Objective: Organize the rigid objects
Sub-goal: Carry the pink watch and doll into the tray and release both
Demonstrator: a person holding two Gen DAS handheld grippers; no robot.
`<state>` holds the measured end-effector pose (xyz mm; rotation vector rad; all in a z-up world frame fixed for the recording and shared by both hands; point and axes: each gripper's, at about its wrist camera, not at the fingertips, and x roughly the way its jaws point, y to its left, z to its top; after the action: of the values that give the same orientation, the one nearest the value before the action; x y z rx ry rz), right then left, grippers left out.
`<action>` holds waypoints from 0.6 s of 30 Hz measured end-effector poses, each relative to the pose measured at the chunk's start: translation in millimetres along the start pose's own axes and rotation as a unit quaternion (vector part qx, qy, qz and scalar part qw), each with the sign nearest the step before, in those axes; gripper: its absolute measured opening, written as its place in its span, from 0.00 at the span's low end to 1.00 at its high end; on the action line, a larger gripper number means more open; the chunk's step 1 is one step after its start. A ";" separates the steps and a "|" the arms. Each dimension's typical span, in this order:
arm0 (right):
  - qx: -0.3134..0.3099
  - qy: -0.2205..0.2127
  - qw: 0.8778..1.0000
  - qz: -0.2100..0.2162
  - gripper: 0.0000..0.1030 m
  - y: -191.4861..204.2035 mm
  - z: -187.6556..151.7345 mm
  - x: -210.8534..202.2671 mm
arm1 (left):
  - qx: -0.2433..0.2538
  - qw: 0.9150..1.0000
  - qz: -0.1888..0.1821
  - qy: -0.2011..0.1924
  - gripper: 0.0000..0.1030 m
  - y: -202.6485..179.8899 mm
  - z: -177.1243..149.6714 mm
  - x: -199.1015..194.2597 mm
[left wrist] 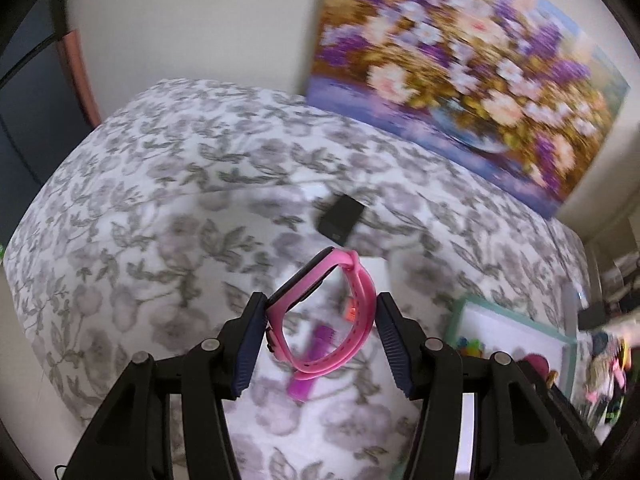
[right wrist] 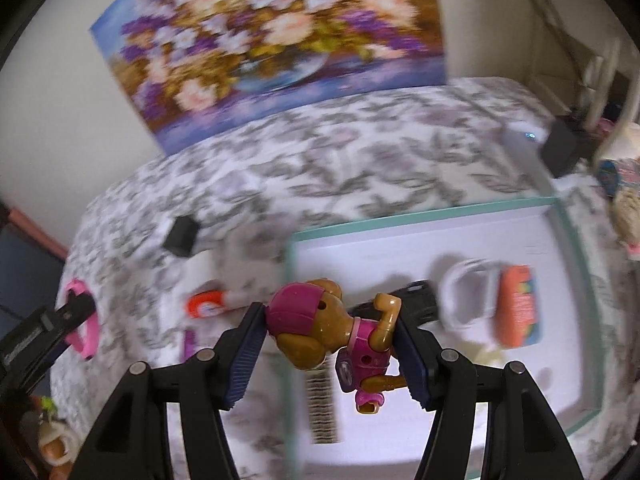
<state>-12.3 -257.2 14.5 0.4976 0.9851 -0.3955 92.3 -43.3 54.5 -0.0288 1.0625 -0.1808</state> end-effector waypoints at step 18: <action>0.088 0.005 0.993 -0.081 0.64 -107.3 12.3 -0.5 | 0.139 0.982 -0.085 0.093 0.56 -122.2 -72.9 25.2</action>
<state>-60.9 -352.1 -2.8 0.5809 1.0081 -0.6302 24.4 -163.1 10.6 0.1528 1.2122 -0.4935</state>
